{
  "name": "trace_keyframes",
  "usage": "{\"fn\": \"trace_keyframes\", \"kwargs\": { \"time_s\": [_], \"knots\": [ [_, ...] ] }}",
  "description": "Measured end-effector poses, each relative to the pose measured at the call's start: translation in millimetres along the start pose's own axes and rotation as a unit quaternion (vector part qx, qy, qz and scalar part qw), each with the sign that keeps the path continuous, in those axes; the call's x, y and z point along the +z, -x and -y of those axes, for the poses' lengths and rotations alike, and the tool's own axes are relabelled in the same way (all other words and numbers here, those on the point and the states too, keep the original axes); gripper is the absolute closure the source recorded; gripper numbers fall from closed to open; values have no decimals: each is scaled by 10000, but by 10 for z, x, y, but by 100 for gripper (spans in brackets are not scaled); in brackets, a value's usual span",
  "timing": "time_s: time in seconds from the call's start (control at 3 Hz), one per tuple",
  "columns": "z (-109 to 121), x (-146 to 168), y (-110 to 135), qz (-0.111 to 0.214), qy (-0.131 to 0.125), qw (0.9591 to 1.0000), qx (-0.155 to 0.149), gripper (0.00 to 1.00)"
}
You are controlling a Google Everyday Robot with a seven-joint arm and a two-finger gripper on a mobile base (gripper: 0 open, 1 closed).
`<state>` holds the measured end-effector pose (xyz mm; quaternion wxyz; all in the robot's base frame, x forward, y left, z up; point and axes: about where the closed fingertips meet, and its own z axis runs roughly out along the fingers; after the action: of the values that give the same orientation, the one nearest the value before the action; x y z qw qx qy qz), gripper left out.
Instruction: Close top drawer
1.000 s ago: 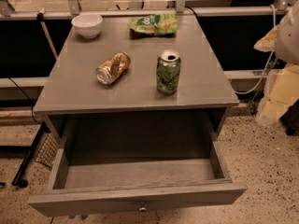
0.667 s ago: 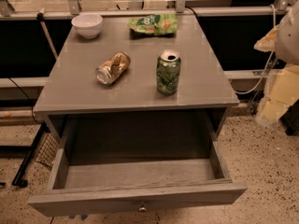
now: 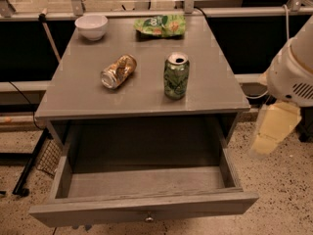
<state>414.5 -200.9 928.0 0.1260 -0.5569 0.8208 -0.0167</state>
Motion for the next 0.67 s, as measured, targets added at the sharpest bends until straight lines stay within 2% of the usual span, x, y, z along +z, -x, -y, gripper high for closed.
{"fn": "trace_keyframes", "kwargs": {
  "time_s": [0.33, 0.67],
  "knots": [
    [-237, 374, -48, -235, 314, 9980, 497, 0],
    [-508, 728, -41, -338, 681, 9939, 794, 0]
  ]
}}
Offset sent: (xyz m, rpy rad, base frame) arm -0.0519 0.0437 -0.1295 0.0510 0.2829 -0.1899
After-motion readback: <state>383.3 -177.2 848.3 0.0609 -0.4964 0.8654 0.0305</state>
